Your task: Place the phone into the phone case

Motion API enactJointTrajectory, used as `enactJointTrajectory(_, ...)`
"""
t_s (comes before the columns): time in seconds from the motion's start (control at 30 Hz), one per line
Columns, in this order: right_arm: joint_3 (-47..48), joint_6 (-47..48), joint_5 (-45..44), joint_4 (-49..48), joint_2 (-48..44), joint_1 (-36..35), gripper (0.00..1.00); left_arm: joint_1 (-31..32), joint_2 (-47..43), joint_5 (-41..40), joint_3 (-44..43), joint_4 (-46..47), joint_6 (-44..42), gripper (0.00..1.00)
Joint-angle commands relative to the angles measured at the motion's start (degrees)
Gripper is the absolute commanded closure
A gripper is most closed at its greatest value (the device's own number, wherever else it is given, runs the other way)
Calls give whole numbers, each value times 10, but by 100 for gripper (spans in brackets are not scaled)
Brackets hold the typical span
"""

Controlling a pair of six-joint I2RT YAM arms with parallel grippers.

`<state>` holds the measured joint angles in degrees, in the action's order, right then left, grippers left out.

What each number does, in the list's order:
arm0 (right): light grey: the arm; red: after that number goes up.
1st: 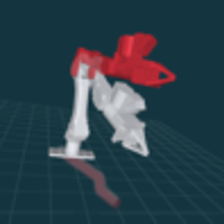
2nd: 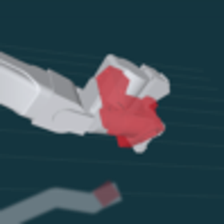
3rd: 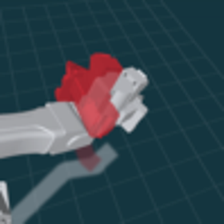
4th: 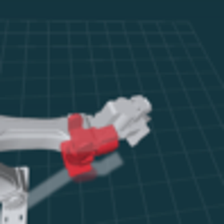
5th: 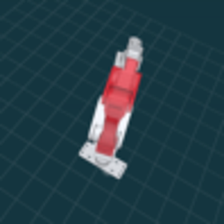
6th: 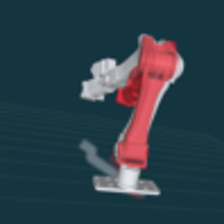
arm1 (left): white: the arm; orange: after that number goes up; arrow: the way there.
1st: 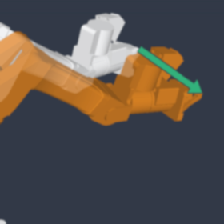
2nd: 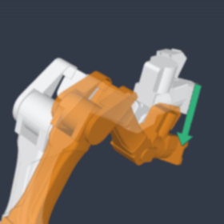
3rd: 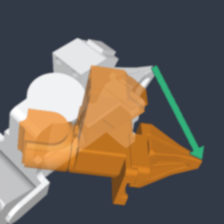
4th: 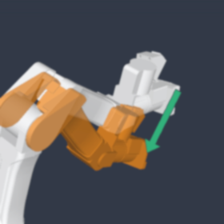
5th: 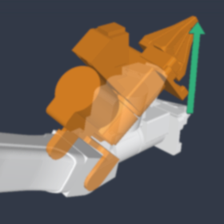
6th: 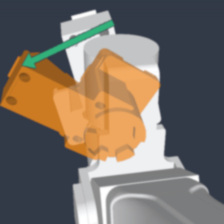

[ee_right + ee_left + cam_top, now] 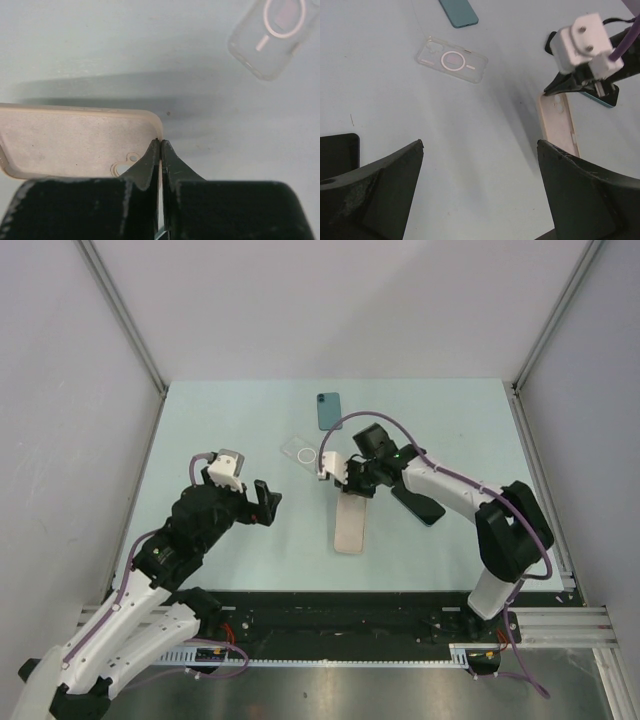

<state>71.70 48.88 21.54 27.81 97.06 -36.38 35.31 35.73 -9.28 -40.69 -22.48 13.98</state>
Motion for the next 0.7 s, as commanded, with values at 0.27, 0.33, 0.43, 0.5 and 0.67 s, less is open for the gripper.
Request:
enactJointTrajectory(0.27, 4, 50, -28, -31, 63, -74, 94, 2, 1, -18, -23, 6, 5, 0)
enactJointTrajectory(0.33, 4, 41, -39, -42, 71, -80, 88, 2, -1, -21, -21, 6, 5, 0)
enactJointTrajectory(0.43, 4, 13, -48, -63, 74, -84, 79, 2, 1, -48, -18, 1, 9, 0)
enactJointTrajectory(0.5, 4, -33, -58, -92, 72, -81, 75, 2, 9, -56, -26, -9, 9, 0)
enactJointTrajectory(0.67, 4, -217, -114, -155, 40, -48, 77, 2, 6, -57, -24, -10, 14, 0)
